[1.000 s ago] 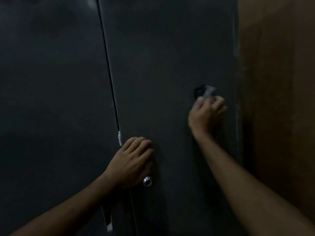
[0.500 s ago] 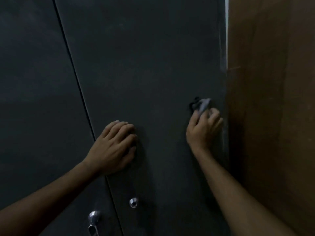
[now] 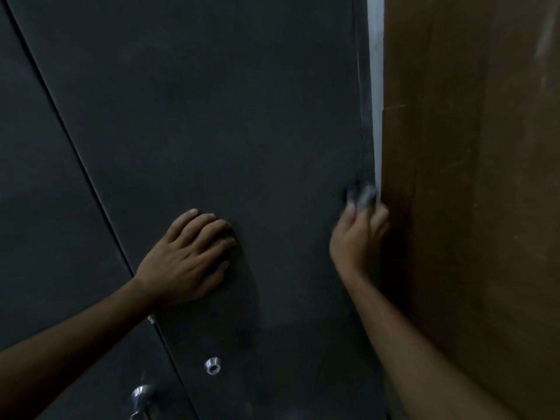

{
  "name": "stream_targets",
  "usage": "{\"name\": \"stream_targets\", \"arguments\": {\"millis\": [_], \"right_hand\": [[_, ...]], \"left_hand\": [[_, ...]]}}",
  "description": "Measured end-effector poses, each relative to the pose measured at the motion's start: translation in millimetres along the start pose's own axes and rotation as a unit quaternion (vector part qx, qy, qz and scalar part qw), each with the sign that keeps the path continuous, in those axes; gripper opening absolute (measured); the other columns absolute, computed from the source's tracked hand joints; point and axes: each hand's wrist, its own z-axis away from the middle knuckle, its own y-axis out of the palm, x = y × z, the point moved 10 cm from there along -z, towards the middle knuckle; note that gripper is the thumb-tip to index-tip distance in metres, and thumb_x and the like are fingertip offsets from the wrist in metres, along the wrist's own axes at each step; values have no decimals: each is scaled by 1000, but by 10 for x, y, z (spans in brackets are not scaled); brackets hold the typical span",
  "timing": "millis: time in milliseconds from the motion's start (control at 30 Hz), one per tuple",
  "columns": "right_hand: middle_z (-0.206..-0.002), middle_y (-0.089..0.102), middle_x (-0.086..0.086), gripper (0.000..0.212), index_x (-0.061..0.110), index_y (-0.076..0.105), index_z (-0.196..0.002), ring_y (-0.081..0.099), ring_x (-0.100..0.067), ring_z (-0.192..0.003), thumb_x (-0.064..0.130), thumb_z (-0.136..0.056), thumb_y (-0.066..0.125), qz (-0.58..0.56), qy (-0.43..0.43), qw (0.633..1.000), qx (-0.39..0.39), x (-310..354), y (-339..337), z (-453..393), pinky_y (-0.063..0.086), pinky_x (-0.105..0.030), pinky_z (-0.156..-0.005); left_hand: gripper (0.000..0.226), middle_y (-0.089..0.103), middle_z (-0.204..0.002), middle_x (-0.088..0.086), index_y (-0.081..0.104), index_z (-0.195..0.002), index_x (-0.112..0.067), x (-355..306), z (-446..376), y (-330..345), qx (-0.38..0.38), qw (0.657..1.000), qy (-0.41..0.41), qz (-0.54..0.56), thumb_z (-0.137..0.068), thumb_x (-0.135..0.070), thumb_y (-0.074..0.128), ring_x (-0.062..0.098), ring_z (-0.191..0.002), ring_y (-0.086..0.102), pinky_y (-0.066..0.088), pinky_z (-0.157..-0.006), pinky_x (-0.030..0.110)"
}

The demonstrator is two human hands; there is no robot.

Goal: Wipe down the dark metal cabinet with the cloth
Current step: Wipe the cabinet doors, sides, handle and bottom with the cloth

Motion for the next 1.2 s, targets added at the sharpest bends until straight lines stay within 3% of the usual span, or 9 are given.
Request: {"name": "stream_targets", "arguments": {"millis": [200,300,433,633,700,800,900,1100,1200], "right_hand": [[-147,34,-22,51,19,28,-157,43,-39,-129,37,-110,32,-56,342,938,28,-1047,96,603,41,-46,-102],[-148,36,-14,44,22,44,-147,49,-24,-118,43,-109,33,-52,170,984,-30,-83,-31,-323,38,-26,-85],[-137,46,-14,44,18,62,-119,49,-29,-114,48,-104,34,10,-81,995,-63,1320,22,-644,45,-41,-89],[-136,40,-13,54,18,59,-141,46,-36,-105,33,-90,67,72,-570,811,111,1335,314,1388,49,-47,-80],[-130,40,-12,47,16,65,-132,51,-38,-100,31,-87,64,59,-571,809,122,1095,214,1194,51,-48,-75],[-126,46,-18,36,11,61,-123,51,-41,-98,34,-97,53,35,-358,933,25,1324,119,344,46,-51,-79],[-126,55,-18,36,17,63,-125,47,-36,-100,40,-100,51,-3,-245,967,-74,2071,145,212,39,-47,-81],[-127,58,-13,49,20,67,-132,55,-34,-100,33,-85,67,5,-653,748,120,2440,452,1767,45,-44,-78],[-118,61,-17,47,19,67,-125,59,-38,-93,34,-81,69,12,-658,742,128,2272,263,1107,42,-43,-76]], "left_hand": [[44,64,-140,16,72,-129,-15,-9,-9,0,-6,1000,1,-10,-97,-44,62,38,-134,54,34,-121,56],[45,64,-141,15,72,-130,-15,-7,-10,12,0,1000,-4,-10,-97,-44,62,38,-134,54,33,-122,56],[40,63,-138,15,67,-130,-12,27,-17,-52,-11,999,-25,24,-100,-37,57,36,-133,53,32,-124,52],[27,58,-128,17,58,-119,-8,254,117,-332,-25,995,-82,52,-98,-25,54,37,-121,52,35,-116,52],[28,61,-127,17,59,-120,-9,453,303,-461,-24,992,-116,30,-98,-26,55,36,-122,52,34,-119,52],[42,55,-142,16,58,-135,-11,902,688,-697,-19,981,-194,-5,-99,-33,55,38,-137,47,24,-126,52],[63,37,-165,15,42,-157,-10,1365,1014,-944,-19,961,-270,-53,-103,-42,51,36,-156,29,16,-129,57],[74,15,-175,10,22,-167,-15,1855,1056,-953,3,951,-292,-100,-107,-53,44,30,-163,11,6,-131,56],[76,10,-176,10,17,-168,-16,1903,1080,-839,33,952,-287,-97,-107,-57,38,30,-163,4,1,-131,56]]}}
